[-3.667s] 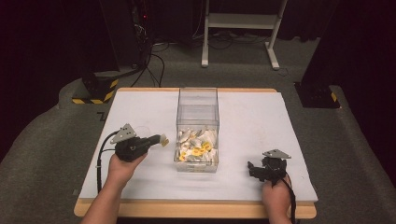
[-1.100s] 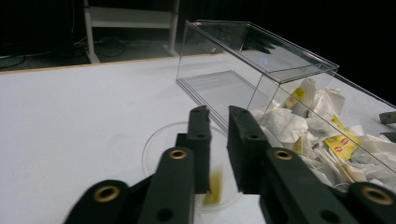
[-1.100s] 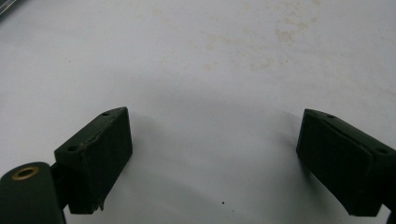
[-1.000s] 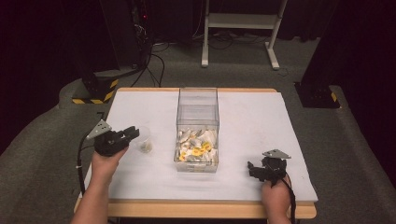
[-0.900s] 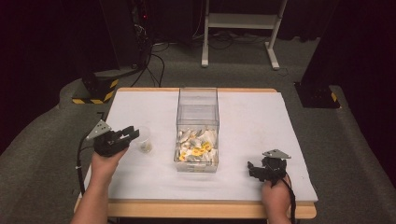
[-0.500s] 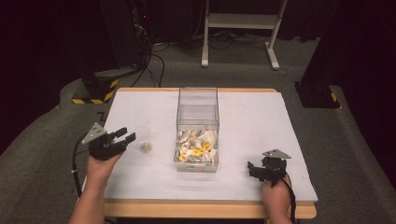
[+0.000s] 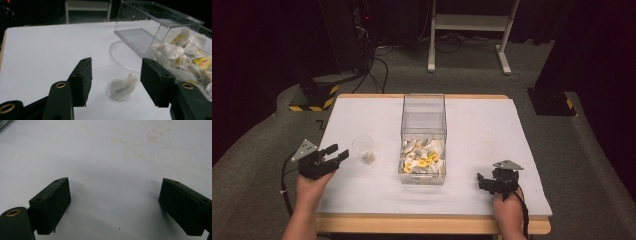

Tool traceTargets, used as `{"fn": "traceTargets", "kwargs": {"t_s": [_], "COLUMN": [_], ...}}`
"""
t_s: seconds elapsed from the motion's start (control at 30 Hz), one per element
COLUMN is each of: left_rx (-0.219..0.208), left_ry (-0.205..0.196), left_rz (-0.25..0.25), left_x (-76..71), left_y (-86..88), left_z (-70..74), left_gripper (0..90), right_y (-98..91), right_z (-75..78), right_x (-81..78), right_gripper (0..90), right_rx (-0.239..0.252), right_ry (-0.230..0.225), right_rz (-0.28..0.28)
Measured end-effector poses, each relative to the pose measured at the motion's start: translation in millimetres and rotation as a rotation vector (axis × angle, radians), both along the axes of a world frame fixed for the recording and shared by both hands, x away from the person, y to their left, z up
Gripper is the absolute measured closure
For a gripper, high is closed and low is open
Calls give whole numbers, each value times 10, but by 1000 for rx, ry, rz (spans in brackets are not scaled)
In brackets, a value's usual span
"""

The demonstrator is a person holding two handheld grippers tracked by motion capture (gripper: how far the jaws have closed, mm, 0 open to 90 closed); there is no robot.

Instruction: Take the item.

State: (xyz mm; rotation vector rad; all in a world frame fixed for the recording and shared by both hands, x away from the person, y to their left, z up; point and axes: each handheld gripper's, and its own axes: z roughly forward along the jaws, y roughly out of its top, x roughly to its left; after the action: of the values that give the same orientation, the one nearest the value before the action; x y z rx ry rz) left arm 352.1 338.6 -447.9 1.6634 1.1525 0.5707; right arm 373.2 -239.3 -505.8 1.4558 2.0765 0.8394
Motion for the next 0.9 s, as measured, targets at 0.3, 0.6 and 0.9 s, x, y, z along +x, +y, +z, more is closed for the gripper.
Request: {"fn": "traceTargets", "kwargs": {"t_s": [0.3,0.6,0.9], "left_rx": [146,316,276], "left_ry": [90,181,241], "left_rz": [47,59,92], "left_x": [3,-46,-24], "left_y": [-45,-150,-134], "left_z": [-259,-566,-607], "left_gripper": [360,260,197], "right_y": [0,1,3], "right_z": [0,1,2], "right_x": [0,-1,-1], "right_gripper": [103,104,105], "right_rx": [0,-1,-1], "right_ry": [0,0,-1], "right_rz": [0,0,-1]}}
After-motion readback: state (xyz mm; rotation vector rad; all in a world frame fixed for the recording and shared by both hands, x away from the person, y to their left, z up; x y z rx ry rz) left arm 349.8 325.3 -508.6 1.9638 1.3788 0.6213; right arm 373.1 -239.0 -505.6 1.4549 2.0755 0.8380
